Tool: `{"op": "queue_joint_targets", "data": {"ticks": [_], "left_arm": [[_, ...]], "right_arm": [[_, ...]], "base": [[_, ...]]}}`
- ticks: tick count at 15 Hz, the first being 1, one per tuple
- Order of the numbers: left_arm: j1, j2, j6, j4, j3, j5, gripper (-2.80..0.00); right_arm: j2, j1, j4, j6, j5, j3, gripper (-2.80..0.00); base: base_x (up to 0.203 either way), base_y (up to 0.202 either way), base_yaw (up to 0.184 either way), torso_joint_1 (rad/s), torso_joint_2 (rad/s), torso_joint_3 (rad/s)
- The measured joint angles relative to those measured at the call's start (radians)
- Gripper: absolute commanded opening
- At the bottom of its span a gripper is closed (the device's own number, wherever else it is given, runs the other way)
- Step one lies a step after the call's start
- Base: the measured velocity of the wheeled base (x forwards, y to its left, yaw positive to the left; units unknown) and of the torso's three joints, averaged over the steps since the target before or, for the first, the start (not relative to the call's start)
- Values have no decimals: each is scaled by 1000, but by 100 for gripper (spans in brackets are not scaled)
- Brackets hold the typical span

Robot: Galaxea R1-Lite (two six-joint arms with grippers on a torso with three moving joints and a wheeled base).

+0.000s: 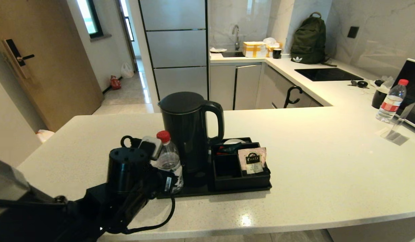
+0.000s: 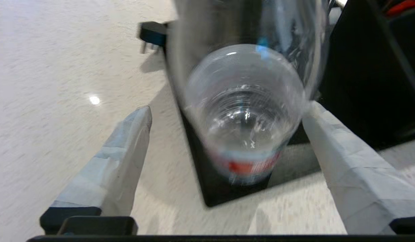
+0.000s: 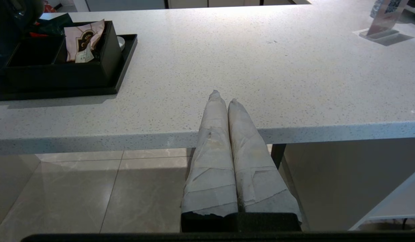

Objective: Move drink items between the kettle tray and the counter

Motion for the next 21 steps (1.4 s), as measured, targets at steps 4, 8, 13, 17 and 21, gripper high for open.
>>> {"op": "queue_joint_targets", "data": {"ticks": [4,8,13,17,21], "left_arm": [[1,-146,6,11,88,15,0],[1,-319,54,70,130,79,0],[194,-650,60,400,110,204,-280],[491,-941,55,710,69,220,-280],[569,-1290,16,1177,-94,198,-280]], "right_arm": [[0,0,0,0,0,0,-280],[0,0,0,0,0,0,-280],[0,0,0,0,0,0,-280],[0,0,0,0,0,0,-280],[0,0,0,0,0,0,-280]], "base": [[0,0,0,0,0,0],[0,0,0,0,0,0],[0,0,0,0,0,0],[0,0,0,0,0,0],[0,0,0,0,0,0]]}}
